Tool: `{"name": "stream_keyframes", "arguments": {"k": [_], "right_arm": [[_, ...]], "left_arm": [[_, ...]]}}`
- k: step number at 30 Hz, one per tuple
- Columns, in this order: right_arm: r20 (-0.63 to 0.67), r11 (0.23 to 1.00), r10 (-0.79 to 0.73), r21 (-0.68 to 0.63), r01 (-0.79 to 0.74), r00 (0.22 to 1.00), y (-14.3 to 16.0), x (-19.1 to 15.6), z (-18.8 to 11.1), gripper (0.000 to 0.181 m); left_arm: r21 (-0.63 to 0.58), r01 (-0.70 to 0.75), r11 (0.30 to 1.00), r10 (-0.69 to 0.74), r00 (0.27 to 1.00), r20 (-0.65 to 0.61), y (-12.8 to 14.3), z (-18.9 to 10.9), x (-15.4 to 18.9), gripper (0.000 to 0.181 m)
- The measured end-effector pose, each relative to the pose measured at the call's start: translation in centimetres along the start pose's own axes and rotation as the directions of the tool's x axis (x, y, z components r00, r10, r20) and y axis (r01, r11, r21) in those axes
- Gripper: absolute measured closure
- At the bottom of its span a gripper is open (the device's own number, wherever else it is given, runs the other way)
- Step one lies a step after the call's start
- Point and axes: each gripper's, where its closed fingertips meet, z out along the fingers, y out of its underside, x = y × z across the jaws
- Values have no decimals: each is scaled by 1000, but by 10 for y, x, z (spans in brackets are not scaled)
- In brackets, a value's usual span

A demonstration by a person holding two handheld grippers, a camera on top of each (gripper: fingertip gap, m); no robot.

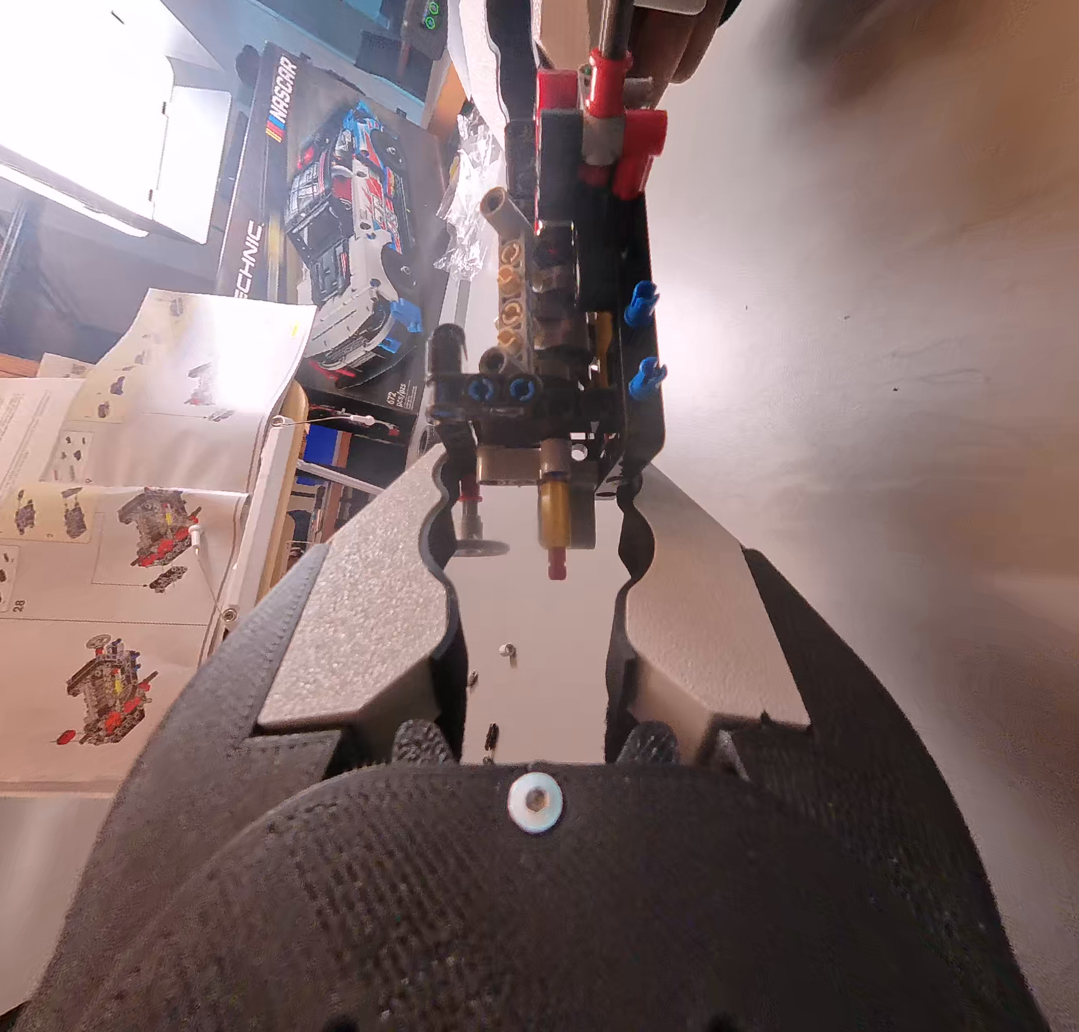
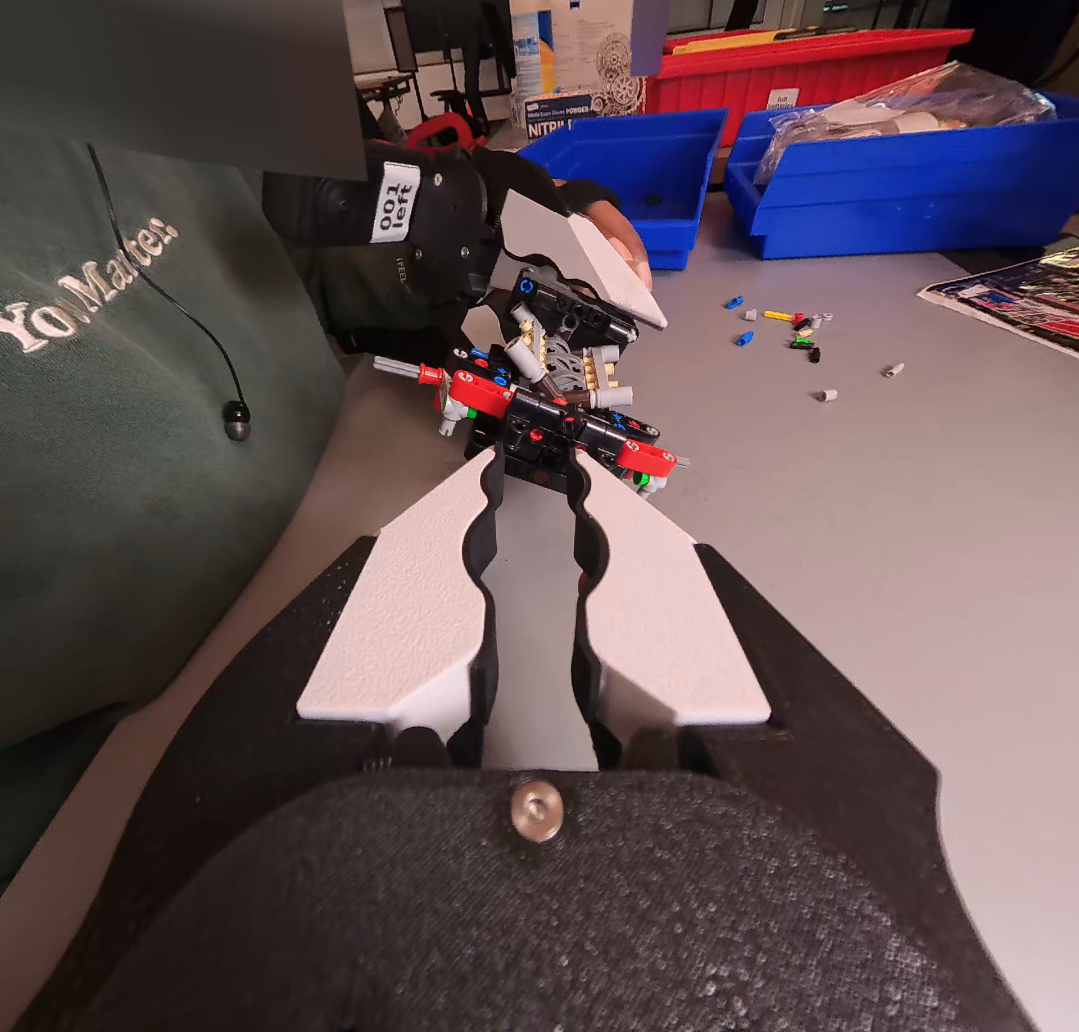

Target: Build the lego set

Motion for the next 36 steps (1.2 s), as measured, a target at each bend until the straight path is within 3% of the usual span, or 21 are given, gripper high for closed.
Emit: {"name": "stream_keyframes", "arguments": {"k": [1,23,31,36], "right_arm": [[-1,1000,-1,-2,1,1000,0,0,0,162],[-60,989,15,-146,-24,998,31,11,10,164],[-111,979,44,-195,-65,993,34,19,2,149],[-166,969,9,-244,-49,986,43,27,3,156]], "left_arm": [[-2,0,1000,0,1000,-3,0,0,1,128],[-129,49,990,-64,991,-119,25,16,28,128],[-167,-100,981,91,994,-65,35,25,24,127],[-168,-116,979,108,992,-59,36,26,24,123]]}}
